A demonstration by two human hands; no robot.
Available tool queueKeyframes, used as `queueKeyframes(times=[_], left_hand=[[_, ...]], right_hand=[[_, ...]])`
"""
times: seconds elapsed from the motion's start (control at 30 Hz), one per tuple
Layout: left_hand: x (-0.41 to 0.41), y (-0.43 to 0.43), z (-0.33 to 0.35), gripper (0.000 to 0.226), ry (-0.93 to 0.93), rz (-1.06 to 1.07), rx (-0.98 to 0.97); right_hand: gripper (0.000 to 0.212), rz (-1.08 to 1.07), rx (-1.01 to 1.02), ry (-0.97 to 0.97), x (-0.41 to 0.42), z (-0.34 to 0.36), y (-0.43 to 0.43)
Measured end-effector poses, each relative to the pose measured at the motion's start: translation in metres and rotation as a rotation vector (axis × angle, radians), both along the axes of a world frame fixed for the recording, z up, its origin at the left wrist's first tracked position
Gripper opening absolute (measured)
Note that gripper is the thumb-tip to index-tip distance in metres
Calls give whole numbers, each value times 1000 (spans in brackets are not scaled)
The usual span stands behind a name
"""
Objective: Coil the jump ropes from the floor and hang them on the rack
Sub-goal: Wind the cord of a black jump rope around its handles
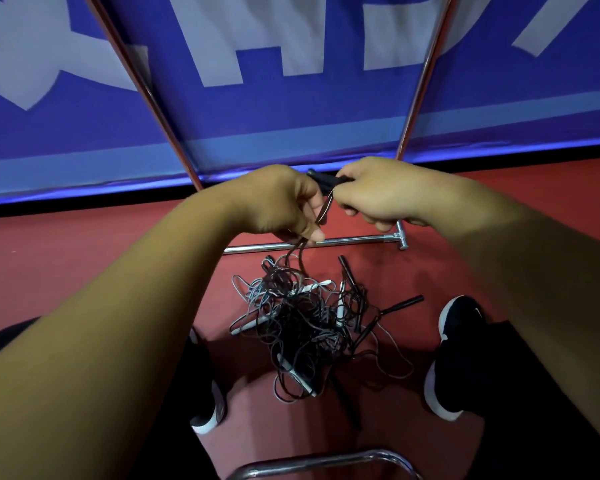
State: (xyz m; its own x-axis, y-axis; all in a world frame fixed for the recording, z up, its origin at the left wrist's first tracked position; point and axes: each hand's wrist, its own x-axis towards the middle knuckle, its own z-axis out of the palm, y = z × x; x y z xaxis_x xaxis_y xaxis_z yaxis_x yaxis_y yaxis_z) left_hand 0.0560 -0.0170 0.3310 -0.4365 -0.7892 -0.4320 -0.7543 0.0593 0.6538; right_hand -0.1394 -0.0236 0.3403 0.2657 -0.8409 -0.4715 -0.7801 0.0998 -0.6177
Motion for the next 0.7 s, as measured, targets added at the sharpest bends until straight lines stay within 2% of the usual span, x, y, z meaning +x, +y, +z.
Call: queueKeyframes(times=[0.1,0.17,0.23,0.3,0.43,0.5,0.57,0.63,0.7], left_hand=[[-5,1,-6,26,51,142,-16],[-11,2,-8,14,8,237,-135],[-14,2,-9,13,-68,335,-343],[-17,1,-9,20,-2,441,-409],[-23,2,-2,29,278,588,-249],[-26,3,7,26,422,594,-149],[-21,2,13,12,554,510,-12],[-13,2,19,22,627,357,115],[-6,2,21,25,609,237,110]], right_hand=[[15,-87,-59,-110,6,-3,-2],[21,-171,-71,-184,6,-6,-5],[13,-264,-22,-376,6,-6,-7],[12,-309,78,-603,5,-3,-8],[54,-403,120,-763,5,2,-10],[55,-476,117,-793,4,3,-13],[48,-528,117,-838,0,3,-17],[49,-556,120,-877,-5,4,-21],[50,-528,112,-864,-10,6,-24]])
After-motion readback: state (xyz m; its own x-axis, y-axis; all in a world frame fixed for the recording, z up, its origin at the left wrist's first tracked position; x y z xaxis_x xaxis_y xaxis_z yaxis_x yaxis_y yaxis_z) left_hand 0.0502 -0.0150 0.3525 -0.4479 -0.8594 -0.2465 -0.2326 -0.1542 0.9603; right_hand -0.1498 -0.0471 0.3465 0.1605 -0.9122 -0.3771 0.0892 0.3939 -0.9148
